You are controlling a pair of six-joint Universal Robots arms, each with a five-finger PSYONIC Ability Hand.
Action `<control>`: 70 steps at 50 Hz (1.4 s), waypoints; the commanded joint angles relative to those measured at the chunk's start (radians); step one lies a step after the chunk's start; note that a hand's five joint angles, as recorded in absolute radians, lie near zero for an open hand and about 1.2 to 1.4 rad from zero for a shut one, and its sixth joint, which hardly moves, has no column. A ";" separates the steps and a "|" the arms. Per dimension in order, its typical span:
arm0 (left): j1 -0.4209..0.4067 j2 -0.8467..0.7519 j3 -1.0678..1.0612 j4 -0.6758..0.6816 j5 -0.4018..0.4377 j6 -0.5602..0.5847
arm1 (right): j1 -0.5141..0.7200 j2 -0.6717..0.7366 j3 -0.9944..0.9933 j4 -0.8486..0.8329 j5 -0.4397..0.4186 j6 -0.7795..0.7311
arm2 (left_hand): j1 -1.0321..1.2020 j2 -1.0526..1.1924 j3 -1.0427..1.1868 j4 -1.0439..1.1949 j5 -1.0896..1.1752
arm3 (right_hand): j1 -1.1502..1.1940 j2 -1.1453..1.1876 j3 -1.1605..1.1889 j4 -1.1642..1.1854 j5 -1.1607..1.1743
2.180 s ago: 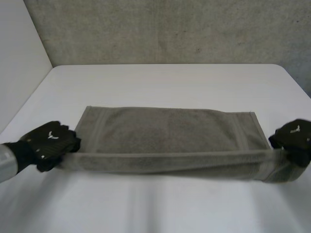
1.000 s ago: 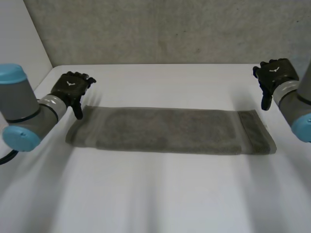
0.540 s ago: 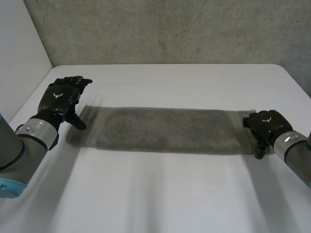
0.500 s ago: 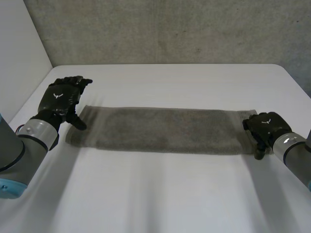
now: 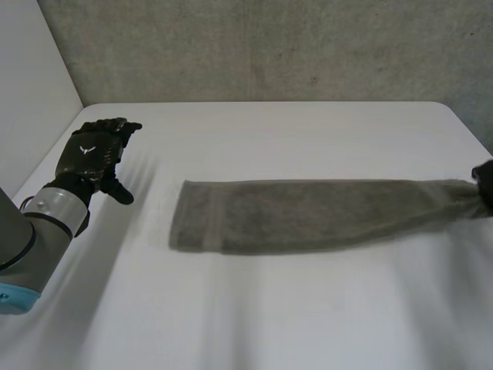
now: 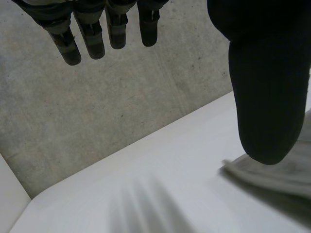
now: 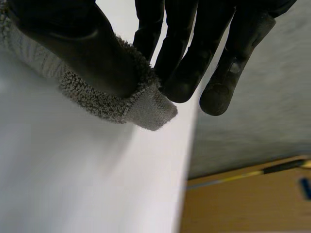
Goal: Fold the laundry
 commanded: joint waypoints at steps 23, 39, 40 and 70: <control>-0.009 -0.005 -0.010 0.008 0.001 0.004 | 0.962 0.359 -0.440 -0.044 -0.079 -0.020 | 0.002 0.009 0.009 0.010 -0.031 | -0.074 -0.073 -0.096 -0.096 -0.092; -0.026 -0.015 -0.012 0.009 0.002 0.007 | 0.648 -0.001 -0.010 0.022 -0.074 0.297 | 0.002 0.009 0.009 0.010 -0.031 | -1.141 -1.140 -1.163 -1.163 -1.159; -0.026 -0.015 -0.012 0.009 0.002 0.007 | 0.648 -0.001 -0.009 0.022 -0.074 0.297 | 0.002 0.009 0.009 0.010 -0.031 | -1.141 -1.140 -1.163 -1.163 -1.159; -0.041 -0.009 -0.016 0.011 -0.001 0.007 | 0.917 0.210 -0.307 -0.086 0.033 -0.182 | 0.002 0.009 0.009 0.010 -0.031 | 0.081 0.082 0.059 0.058 0.063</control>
